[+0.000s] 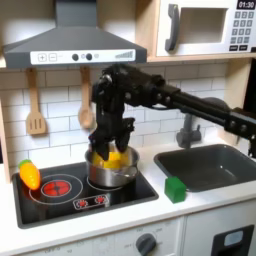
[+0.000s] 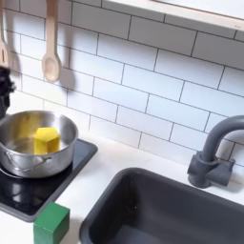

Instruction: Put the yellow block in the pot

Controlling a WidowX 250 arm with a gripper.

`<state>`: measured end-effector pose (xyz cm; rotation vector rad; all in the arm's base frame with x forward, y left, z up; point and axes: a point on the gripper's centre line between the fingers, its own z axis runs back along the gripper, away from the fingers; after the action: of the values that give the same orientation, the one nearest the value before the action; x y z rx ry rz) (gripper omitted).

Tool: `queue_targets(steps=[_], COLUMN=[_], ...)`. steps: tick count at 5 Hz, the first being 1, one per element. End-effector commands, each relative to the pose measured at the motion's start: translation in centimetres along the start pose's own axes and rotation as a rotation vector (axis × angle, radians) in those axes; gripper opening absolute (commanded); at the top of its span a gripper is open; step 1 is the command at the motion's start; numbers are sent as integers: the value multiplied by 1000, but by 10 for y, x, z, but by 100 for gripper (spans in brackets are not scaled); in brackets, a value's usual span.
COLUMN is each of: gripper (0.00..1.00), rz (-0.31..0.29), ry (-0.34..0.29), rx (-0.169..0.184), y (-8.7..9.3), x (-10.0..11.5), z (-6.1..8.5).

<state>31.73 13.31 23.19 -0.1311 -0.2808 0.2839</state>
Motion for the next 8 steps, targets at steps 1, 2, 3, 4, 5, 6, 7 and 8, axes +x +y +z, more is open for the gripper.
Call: queue_targets(steps=[1, 2, 3, 4, 5, 6, 7, 8], gripper=[0, 0, 0, 0, 0, 0, 0, 0], rz=[55, 48, 41, 17, 26, 36, 33, 25], ry=[43, 59, 46, 36, 25, 41, 71, 77], rx=[20, 25, 30, 31, 40, 51, 56, 61], y=[22, 23, 24, 20, 23, 28, 28, 26], x=[-20, -21, -22, -17, -15, -12, -15, -15], z=[-12, -21, -22, -25, -28, -37, -49, -55])
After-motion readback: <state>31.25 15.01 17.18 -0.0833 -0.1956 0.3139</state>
